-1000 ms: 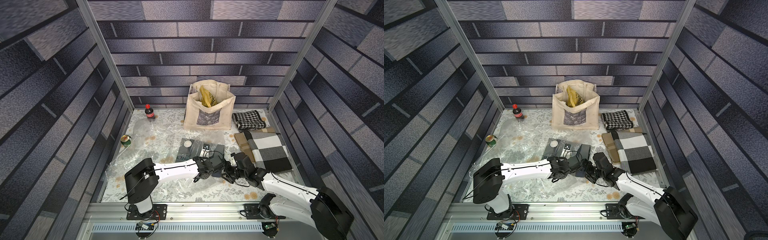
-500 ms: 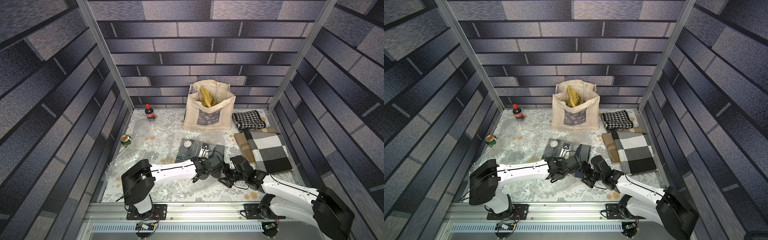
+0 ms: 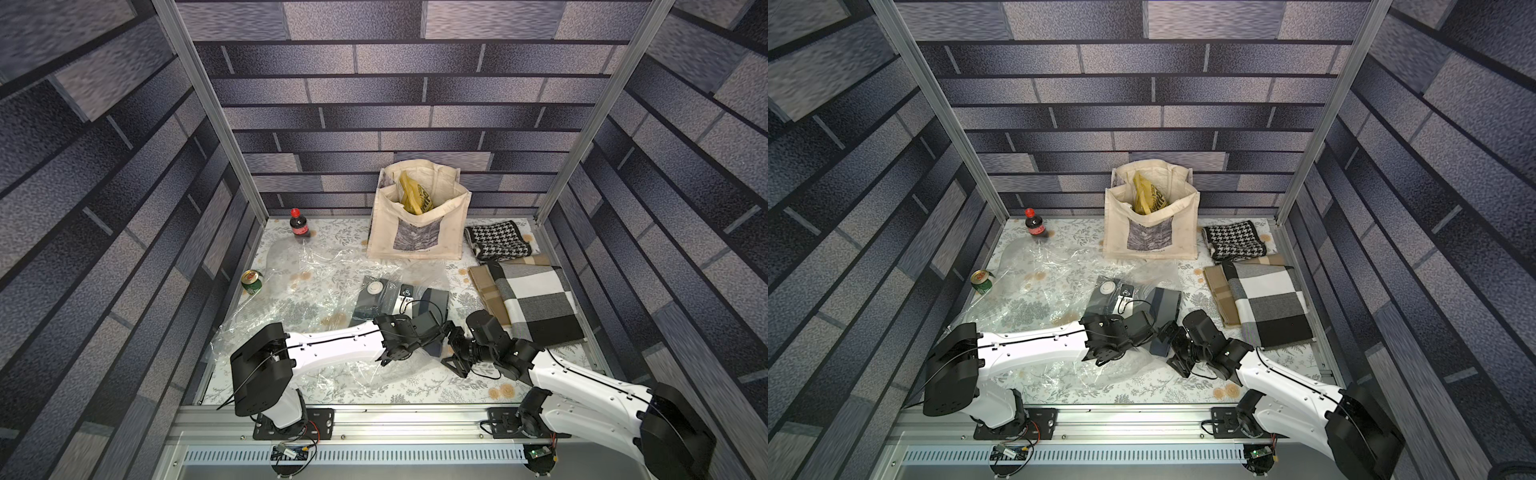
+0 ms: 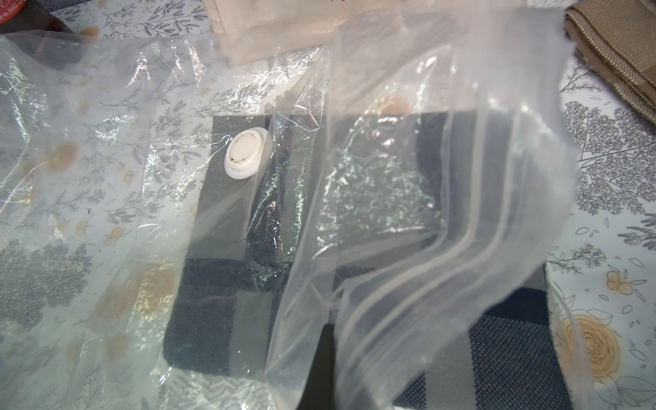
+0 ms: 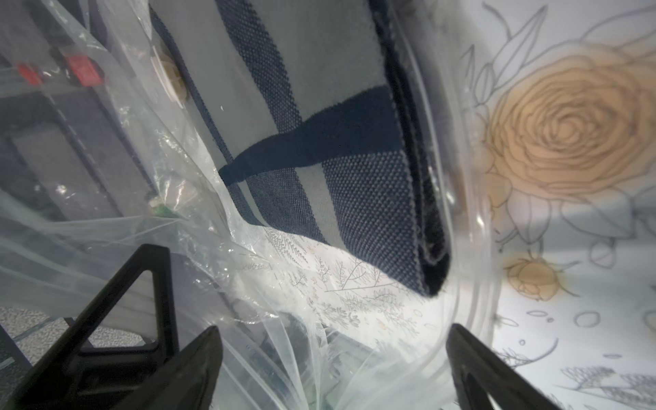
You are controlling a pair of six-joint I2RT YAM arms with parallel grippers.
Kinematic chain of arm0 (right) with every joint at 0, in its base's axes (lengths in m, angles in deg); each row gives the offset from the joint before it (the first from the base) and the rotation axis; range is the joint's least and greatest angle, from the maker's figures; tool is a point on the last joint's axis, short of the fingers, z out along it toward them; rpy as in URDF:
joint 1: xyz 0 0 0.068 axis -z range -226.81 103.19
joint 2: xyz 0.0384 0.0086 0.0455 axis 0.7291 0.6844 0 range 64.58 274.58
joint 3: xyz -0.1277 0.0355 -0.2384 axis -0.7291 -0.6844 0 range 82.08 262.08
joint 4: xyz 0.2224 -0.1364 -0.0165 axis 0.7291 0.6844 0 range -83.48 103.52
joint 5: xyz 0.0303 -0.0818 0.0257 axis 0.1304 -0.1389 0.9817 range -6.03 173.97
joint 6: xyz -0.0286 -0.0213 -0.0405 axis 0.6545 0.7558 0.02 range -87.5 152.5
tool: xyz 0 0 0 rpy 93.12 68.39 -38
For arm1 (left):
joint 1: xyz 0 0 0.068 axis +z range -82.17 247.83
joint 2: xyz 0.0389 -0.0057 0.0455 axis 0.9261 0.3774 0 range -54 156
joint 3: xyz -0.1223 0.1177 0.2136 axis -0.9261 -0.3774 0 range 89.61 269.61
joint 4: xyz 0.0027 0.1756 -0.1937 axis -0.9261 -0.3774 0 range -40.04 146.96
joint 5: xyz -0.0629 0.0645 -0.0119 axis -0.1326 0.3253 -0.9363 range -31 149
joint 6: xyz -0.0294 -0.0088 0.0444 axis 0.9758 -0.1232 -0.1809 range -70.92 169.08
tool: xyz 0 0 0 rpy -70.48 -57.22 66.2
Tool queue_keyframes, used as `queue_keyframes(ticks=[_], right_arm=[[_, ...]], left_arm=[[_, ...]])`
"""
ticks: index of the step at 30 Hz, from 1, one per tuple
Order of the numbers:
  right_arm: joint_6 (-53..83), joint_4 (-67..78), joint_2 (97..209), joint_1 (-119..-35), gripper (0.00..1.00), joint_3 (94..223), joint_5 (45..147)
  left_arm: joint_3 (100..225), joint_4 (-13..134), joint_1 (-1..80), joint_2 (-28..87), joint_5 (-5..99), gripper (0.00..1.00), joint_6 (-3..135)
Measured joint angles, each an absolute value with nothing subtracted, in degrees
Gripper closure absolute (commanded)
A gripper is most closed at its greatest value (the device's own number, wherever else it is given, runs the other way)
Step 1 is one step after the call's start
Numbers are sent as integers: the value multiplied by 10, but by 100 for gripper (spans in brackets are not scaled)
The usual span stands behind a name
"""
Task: Take the scarf out of the vacuum bag
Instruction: Take out the scarf from the vacuum bag.
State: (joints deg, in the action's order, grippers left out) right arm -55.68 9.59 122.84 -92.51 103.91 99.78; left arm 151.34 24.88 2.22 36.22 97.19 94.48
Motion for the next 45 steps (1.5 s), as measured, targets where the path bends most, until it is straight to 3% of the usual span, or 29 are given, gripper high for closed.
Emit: queue_keyframes(ticks=[12,27,36,45], right_arm=[[-602,-11,1339,-957,0,1037,993],[-620,-79,1325,-963,3,998,914],[-612,-128,1358,-963,14,999,873],[-557,-98,1336,-922,18,999,839]], left_arm=[[1511,253,19,362,972,100,945],[1499,259,19,360,972,100,945],[1490,260,18,346,975,100,945],[1482,261,15,332,983,100,945]])
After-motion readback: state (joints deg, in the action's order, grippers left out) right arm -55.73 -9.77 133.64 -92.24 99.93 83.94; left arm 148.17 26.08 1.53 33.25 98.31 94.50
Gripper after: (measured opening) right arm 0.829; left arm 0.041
